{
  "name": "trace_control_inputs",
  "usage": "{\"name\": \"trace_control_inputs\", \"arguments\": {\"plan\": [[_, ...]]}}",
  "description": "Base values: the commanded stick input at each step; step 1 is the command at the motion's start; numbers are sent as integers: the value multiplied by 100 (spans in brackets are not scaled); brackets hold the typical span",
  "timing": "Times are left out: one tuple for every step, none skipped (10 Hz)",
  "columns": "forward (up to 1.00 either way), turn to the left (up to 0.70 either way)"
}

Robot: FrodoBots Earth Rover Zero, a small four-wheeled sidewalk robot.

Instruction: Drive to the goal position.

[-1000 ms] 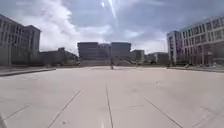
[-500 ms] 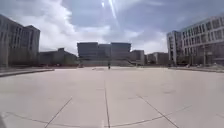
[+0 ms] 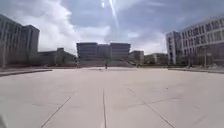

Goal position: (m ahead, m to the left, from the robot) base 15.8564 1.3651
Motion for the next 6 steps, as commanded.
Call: {"name": "trace_control_inputs", "arguments": {"plan": [[70,0],[70,0],[70,0],[70,0],[70,0],[70,0]]}}
